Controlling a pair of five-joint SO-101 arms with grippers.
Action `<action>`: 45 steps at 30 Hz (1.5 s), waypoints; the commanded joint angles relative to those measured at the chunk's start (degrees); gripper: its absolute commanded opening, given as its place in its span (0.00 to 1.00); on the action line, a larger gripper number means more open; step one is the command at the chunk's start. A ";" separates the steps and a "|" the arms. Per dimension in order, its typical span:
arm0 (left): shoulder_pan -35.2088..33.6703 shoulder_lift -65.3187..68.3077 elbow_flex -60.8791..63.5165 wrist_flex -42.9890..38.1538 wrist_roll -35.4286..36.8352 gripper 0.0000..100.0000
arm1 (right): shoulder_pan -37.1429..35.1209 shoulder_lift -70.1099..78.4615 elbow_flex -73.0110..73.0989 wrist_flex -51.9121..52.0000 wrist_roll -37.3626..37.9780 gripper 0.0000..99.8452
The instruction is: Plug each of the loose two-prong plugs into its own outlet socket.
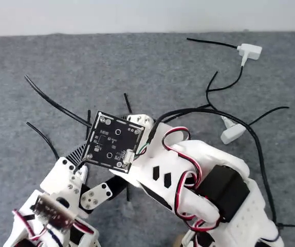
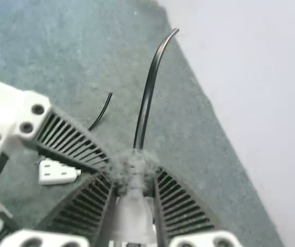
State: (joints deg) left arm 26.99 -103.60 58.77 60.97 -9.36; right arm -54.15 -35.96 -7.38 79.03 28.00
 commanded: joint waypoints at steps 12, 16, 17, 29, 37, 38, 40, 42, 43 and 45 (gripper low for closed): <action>0.00 -0.70 -4.88 -15.30 8.44 0.30 | -2.24 -6.64 -3.43 -5.14 0.44 0.01; -0.09 -0.70 -3.03 -19.16 9.14 0.30 | -6.55 -9.45 -3.43 -3.12 0.44 0.01; -0.09 -0.70 -2.33 -19.87 9.14 0.30 | -7.25 -9.80 -3.43 -2.42 0.44 0.01; -5.27 -0.70 1.54 -20.31 8.88 0.30 | -7.78 -10.77 -1.58 -0.22 0.44 0.01; -7.47 -0.70 2.68 -19.96 8.88 0.30 | -7.78 -10.77 -1.32 0.22 0.44 0.01; -7.47 -0.70 2.68 -19.87 8.97 0.30 | -7.69 -10.77 -1.23 0.22 0.44 0.01; -7.47 -0.70 2.68 -19.34 8.97 0.30 | -7.69 -10.77 -1.23 0.22 0.44 0.01; -7.30 -0.70 2.68 -18.20 8.97 0.30 | -7.69 -10.77 -1.23 0.22 0.44 0.01; -7.21 -0.70 2.68 -17.49 8.97 0.30 | -7.69 -10.77 -1.23 0.22 0.44 0.01; -7.21 -0.70 2.68 -16.79 8.97 0.30 | -7.69 -10.68 -1.14 0.31 0.44 0.01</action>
State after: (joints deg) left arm 19.87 -103.69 61.67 42.68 -1.10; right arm -61.45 -45.63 -8.35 78.95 28.18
